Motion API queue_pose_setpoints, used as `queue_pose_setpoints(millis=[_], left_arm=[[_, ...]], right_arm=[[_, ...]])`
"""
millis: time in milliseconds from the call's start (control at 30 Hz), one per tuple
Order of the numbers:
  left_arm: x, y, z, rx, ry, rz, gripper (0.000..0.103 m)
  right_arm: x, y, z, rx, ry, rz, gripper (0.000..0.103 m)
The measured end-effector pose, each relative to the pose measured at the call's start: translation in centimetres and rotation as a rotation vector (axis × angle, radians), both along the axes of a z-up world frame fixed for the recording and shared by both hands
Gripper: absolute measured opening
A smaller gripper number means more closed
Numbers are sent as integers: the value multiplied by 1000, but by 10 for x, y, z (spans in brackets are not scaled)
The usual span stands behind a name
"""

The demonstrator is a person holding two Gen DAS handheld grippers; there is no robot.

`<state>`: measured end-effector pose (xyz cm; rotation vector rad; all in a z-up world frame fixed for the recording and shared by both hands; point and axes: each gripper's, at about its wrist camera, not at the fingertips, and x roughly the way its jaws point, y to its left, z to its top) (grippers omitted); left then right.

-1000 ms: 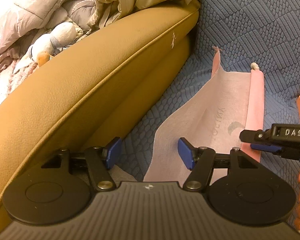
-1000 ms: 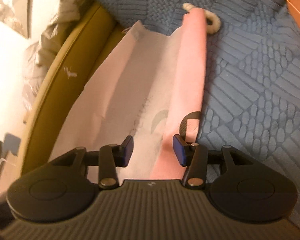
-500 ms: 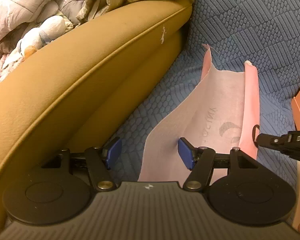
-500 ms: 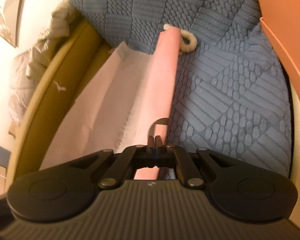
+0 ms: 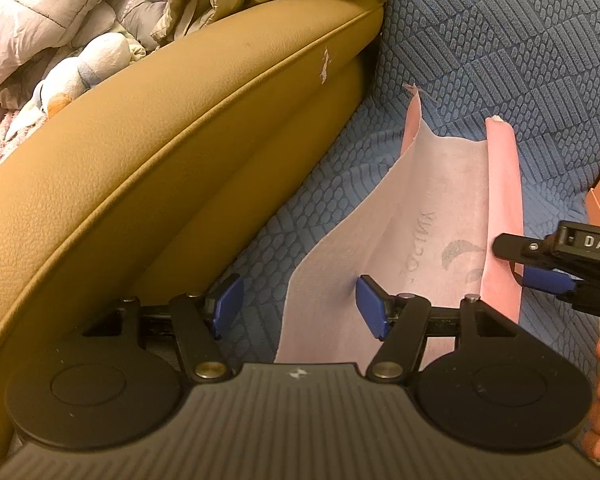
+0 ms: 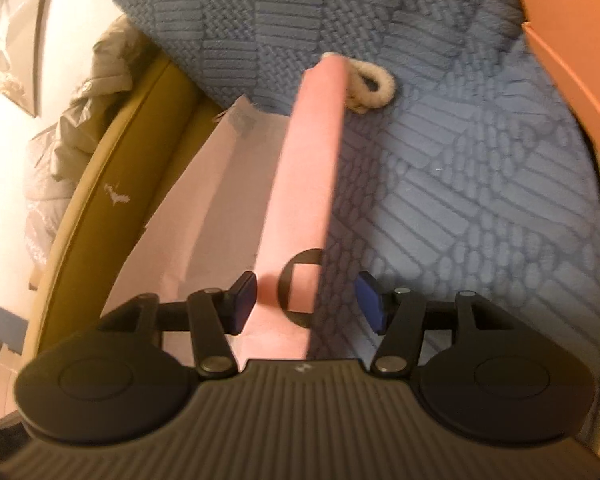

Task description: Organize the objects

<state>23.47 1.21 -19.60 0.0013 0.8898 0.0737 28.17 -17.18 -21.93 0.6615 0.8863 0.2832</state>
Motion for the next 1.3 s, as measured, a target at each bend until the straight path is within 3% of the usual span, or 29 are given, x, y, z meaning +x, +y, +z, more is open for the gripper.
queue_pose_setpoints(millis=[67,233,267,300,767,1000,1100,1300], left_arm=[[0,0,0,-1,-1,0,68],[2,0,-1,-9,0,-4,68],[2,0,-1,-12,0,-6,68],[2,0,-1,-18,-1,-8,68],[22,-13,-15,-44,14,-75,68],[42,-25,-32,-18,50,-89,67],[54,-26,-41,-34,89,-87,57],[66,-25,-44,-8,76,-83,55]], right_arm=[[2,7,-1,18,4,19,54],[0,20,-1,11,-10,28,31],[-1,19,1,10,-21,21,24],[-2,18,5,7,-33,13,5],[-22,1,37,-191,-71,-103,5],[-22,-2,30,-244,-35,-116,5],[-21,-1,25,-274,-11,-112,5],[-20,-1,16,-285,43,-107,5]])
